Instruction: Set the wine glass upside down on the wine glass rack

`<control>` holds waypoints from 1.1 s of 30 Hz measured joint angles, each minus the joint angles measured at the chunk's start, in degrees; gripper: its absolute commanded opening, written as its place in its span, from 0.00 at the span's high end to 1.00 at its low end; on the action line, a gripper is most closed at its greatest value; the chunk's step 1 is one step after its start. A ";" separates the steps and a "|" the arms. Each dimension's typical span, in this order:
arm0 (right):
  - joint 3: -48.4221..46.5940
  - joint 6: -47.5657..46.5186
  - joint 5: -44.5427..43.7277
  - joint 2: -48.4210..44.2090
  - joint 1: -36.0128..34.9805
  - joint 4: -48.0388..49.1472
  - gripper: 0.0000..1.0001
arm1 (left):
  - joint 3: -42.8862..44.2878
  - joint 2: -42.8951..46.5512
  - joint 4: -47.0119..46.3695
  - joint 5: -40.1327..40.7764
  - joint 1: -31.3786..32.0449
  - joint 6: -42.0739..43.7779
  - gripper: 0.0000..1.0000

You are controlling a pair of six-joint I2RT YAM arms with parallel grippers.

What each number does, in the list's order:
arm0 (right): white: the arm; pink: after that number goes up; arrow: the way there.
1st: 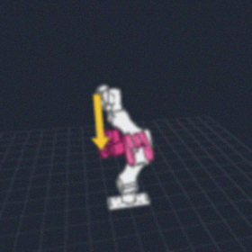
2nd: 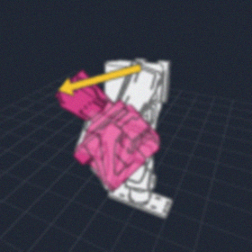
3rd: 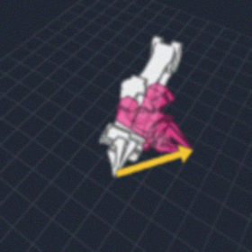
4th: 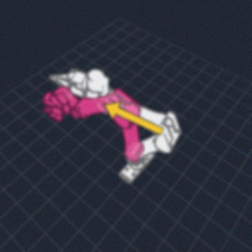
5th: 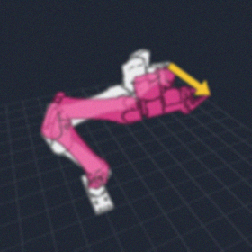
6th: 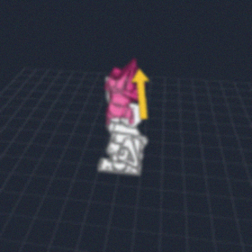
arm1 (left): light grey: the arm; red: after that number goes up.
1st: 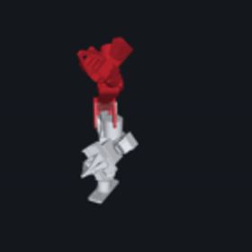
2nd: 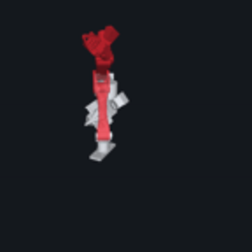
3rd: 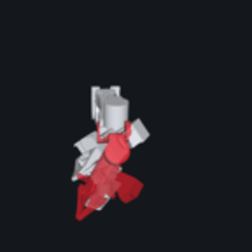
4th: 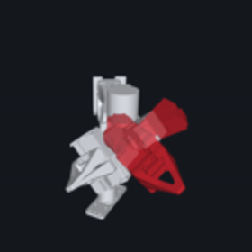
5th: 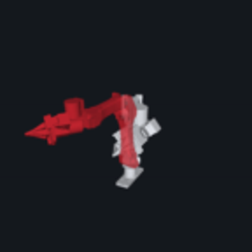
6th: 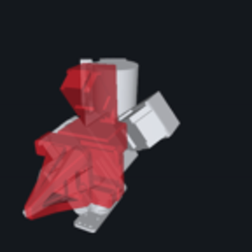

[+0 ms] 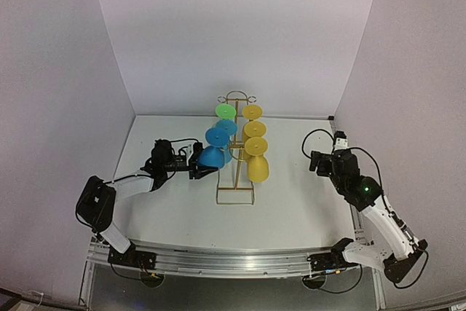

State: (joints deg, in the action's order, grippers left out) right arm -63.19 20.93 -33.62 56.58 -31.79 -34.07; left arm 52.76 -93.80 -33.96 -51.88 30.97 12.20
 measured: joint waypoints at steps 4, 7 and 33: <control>0.52 0.00 -0.54 -0.97 0.00 -0.03 0.02 | 0.49 -0.95 -0.19 -0.64 0.22 0.38 0.61; 0.78 -0.02 -0.83 -1.50 0.00 -0.06 0.02 | 0.49 -1.41 -0.12 -0.96 0.63 1.57 0.60; 2.62 0.13 -1.10 -4.93 0.00 -0.09 0.02 | 1.58 -5.73 1.90 -0.92 2.37 7.90 0.24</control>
State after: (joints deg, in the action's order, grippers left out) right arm -60.58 21.06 -34.72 51.64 -31.79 -34.15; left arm 54.35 -99.53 -32.06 -52.79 33.34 20.10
